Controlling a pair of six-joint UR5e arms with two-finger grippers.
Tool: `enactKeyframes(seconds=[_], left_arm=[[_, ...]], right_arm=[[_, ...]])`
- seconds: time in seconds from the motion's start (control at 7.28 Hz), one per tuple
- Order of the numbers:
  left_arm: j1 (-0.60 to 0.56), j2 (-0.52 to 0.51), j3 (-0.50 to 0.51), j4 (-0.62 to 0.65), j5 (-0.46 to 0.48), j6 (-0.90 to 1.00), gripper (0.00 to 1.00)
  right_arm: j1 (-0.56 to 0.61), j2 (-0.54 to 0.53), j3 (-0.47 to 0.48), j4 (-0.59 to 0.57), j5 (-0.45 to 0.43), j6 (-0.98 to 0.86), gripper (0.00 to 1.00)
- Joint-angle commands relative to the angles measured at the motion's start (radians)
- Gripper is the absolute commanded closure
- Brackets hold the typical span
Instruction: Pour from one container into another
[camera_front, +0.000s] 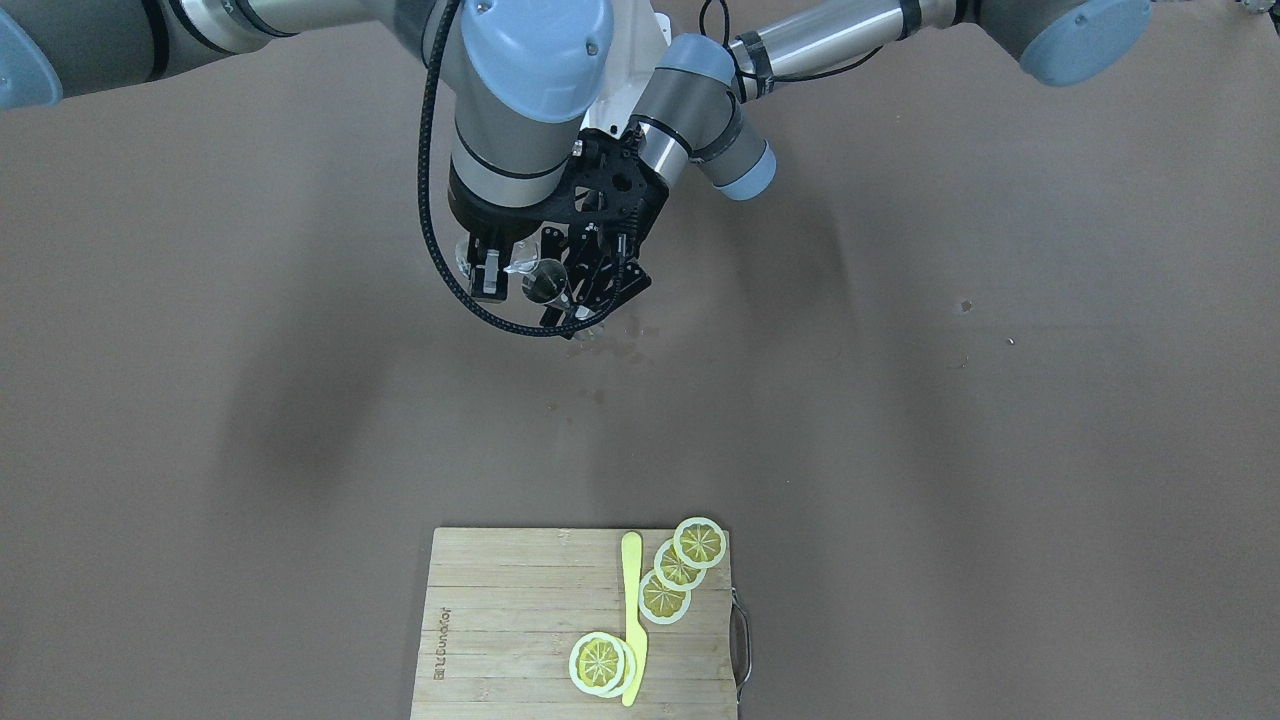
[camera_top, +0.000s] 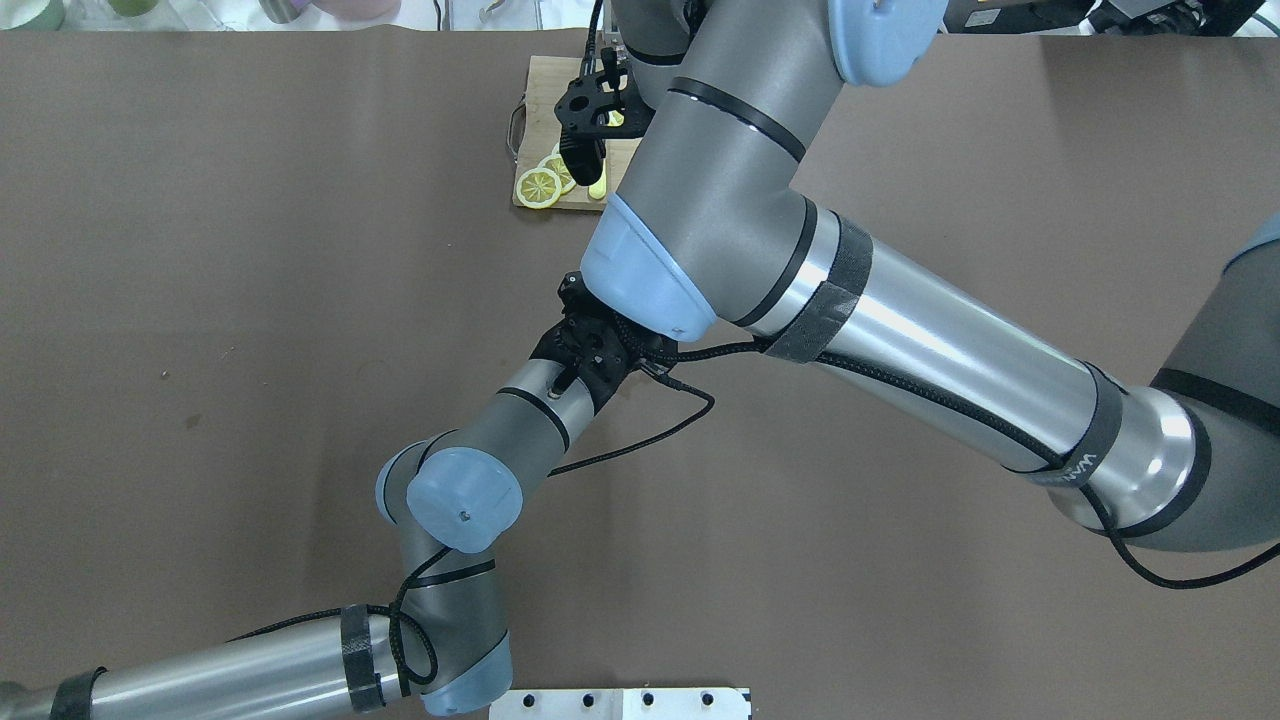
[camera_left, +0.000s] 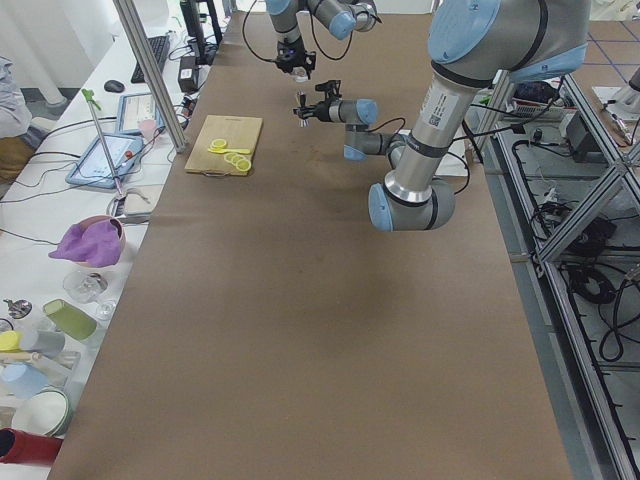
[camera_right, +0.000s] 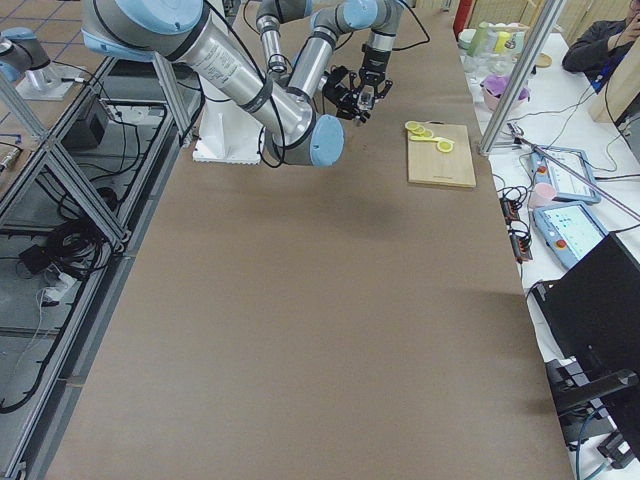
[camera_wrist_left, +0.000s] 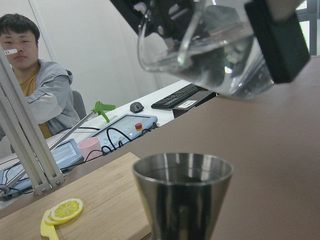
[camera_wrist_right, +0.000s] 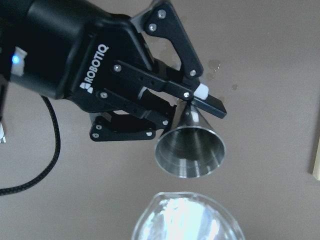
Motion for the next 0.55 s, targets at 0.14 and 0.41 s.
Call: enactKeyframes(seconds=[0.14, 0.41], left_arm=[[0.001, 0.001, 0.0, -0.006, 0.0, 0.0, 1.0], [0.0, 0.001, 0.0, -0.006, 0.0, 0.0, 1.0]], right_arm=[[-0.03, 0.001, 0.0, -0.024, -0.031, -0.001, 1.0], [-0.039, 0.001, 0.0, -0.048, -0.045, -0.007, 1.0]])
